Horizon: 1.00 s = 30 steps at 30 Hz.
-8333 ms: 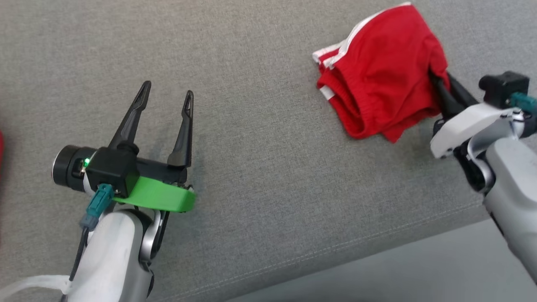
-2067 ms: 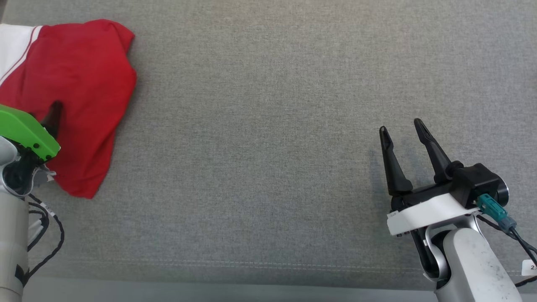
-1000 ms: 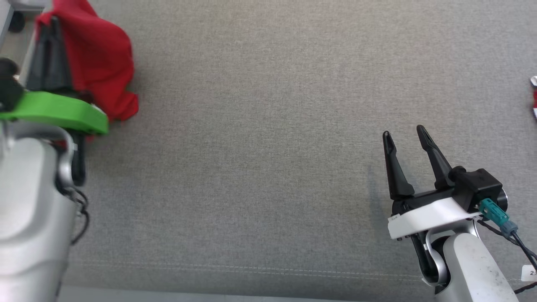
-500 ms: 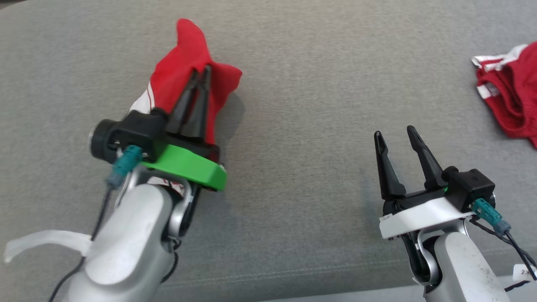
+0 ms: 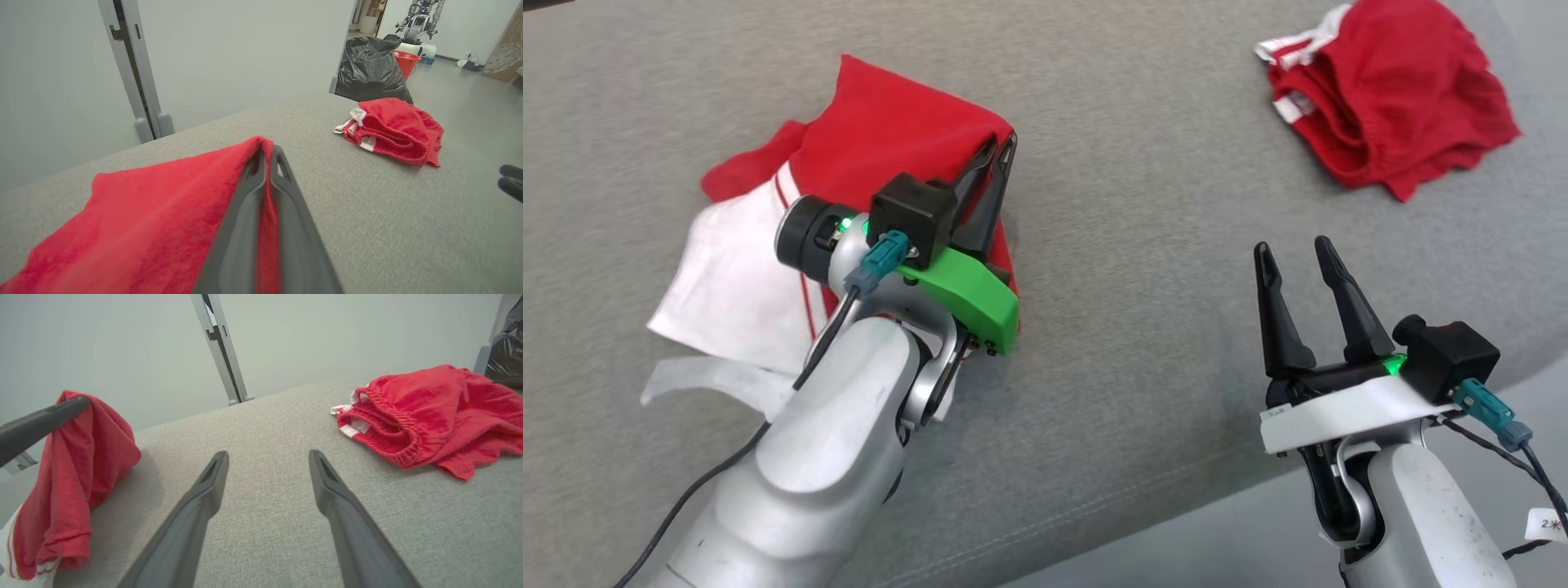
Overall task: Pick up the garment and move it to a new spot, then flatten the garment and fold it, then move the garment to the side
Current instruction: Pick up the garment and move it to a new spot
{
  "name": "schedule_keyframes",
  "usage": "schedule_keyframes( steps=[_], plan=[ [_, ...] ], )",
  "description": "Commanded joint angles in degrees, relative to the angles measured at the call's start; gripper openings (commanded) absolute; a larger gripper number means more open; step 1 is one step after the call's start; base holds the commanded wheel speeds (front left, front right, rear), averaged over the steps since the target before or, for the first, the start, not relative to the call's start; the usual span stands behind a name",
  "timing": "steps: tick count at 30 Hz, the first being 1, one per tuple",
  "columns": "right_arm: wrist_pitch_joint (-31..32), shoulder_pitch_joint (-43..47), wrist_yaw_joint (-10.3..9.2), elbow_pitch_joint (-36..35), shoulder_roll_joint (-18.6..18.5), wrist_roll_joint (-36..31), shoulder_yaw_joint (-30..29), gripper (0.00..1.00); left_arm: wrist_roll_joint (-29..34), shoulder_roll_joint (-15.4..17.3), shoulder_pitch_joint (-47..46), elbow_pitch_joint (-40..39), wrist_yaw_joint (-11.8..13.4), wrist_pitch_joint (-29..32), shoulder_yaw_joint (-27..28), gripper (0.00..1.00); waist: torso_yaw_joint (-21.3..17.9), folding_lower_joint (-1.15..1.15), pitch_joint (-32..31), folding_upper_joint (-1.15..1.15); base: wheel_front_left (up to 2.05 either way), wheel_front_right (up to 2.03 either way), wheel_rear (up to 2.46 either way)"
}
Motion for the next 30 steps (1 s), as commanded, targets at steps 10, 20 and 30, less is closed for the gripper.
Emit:
schedule_keyframes(
  steps=[10,20,30],
  plan=[
    [-0.19,0.0,-0.06,-1.37,0.04,2.81,0.09,1.0,-1.31,-3.44,-2.64,8.25,-4.68,-0.57,-3.54,1.0,-8.44,0.0,4.03,0.0,0.0,0.0,0.0],
    [-0.2,0.48,-0.06,-0.82,0.0,0.58,-0.72,1.0,0.23,-1.98,1.04,2.19,-3.69,-5.59,-4.93,1.0,-2.62,0.0,0.77,0.0,0.0,0.0,0.0],
    [-0.19,1.24,-0.06,-0.43,-0.05,-3.0,-2.21,1.0,-1.9,4.41,8.42,-9.13,1.53,-5.31,-0.7,1.0,3.84,0.0,-2.74,0.0,0.0,0.0,0.0]
  ],
)
